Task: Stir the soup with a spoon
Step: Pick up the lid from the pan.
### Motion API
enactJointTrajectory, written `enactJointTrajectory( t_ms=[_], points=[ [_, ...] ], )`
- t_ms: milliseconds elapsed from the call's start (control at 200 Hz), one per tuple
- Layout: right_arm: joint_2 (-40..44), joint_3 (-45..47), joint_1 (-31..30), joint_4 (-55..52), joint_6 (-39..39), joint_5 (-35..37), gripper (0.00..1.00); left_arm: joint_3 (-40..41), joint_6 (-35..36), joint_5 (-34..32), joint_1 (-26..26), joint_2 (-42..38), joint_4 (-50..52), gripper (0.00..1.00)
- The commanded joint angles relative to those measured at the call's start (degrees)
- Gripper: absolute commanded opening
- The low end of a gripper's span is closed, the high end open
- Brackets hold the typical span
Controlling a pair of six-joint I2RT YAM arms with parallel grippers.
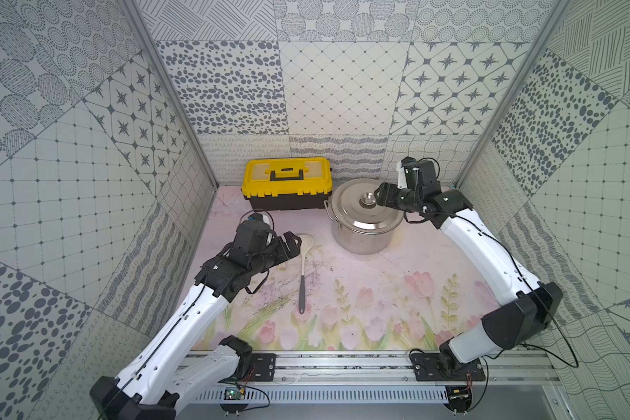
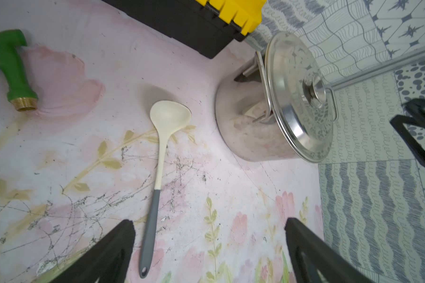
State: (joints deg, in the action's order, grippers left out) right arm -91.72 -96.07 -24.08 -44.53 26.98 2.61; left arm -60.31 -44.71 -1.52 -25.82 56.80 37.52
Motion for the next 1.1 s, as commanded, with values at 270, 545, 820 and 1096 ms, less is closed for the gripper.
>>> enactJointTrajectory(
  t_ms=[270, 545, 820, 1096],
  points=[
    [-12.8, -11.3, -3.0, -7.7, -8.8, 8.3, 0.91, -4.1, -7.9, -8.3, -9.5, 5.1, 4.0, 0.99],
    [-17.7, -15.0, -3.2, -7.7, -10.1, 9.3, 0.78, -4.5, -8.5, -10.3, -9.6, 5.1, 3.6, 0.99],
    [-22.2, -19.2, -3.3, -7.7, -10.5, 10.0, 0.76, -5.2, -8.2, -11.4, -9.6, 5.5, 3.3, 0.99],
    [-25.7, -22.7, -3.2, -8.2, -10.5, 10.0, 0.71, -6.3, -7.2, -11.8, -9.5, 6.5, 3.0, 1.0]
  ],
)
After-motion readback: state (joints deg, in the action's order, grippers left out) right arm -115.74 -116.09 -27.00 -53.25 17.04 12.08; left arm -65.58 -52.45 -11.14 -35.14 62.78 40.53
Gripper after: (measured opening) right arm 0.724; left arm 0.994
